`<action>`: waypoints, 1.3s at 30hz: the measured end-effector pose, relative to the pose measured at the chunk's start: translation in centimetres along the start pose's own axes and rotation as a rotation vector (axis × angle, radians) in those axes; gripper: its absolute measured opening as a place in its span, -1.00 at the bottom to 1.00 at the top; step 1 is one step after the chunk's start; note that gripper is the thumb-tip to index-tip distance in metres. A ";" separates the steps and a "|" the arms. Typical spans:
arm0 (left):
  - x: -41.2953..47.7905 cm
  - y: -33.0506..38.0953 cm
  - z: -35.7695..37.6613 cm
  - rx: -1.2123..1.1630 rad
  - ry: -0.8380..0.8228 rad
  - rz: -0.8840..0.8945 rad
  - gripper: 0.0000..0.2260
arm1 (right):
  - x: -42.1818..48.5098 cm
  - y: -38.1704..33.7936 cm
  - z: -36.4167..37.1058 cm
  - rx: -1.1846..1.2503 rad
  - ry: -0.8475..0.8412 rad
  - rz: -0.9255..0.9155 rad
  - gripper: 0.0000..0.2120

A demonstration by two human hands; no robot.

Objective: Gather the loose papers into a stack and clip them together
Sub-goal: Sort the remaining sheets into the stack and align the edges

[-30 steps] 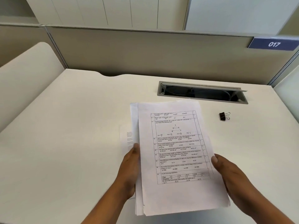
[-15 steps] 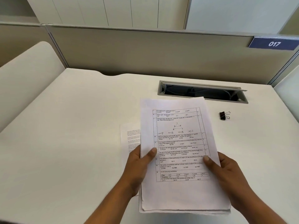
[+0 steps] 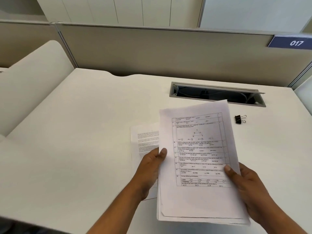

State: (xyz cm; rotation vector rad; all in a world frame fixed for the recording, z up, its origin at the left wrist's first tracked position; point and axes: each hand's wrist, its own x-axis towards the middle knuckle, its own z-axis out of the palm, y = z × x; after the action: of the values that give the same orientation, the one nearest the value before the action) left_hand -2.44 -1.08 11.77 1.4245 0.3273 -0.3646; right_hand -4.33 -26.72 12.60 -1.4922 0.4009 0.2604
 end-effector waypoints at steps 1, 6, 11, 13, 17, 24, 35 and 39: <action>0.0 -0.1 -0.1 0.038 0.023 -0.024 -0.70 | 0.0 0.2 -0.3 0.000 0.021 -0.002 -0.81; 0.9 -2.7 -1.8 0.541 0.390 -0.025 -0.62 | -0.1 1.1 -2.0 0.005 0.109 -0.009 -0.83; 0.9 -5.7 -3.0 1.102 0.483 -0.080 -0.19 | -0.5 1.7 -3.3 0.038 0.157 0.016 -0.85; 1.2 -6.9 -3.4 1.209 0.477 -0.139 -0.08 | -0.6 1.8 -3.6 0.041 0.170 0.016 -0.85; 1.9 -7.8 -4.9 1.252 0.603 -0.152 -0.11 | -0.8 2.0 -4.0 0.041 0.184 0.008 -0.85; 2.7 -7.7 -5.6 1.267 0.688 -0.200 -0.17 | -0.6 2.8 -4.8 0.030 0.216 -0.023 -0.79; 3.8 -6.2 -5.5 0.977 0.618 -0.182 -0.23 | -0.8 3.2 -4.5 0.015 0.209 -0.010 -0.85; 3.6 -5.7 -5.8 0.914 0.609 -0.190 -0.30 | -0.9 2.9 -4.2 0.043 0.186 -0.027 -0.71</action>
State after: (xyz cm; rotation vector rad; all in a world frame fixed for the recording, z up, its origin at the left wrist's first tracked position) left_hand -1.70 3.92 4.47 2.4114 0.8670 -0.2243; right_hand -6.78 -30.63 10.23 -1.4834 0.5317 0.0912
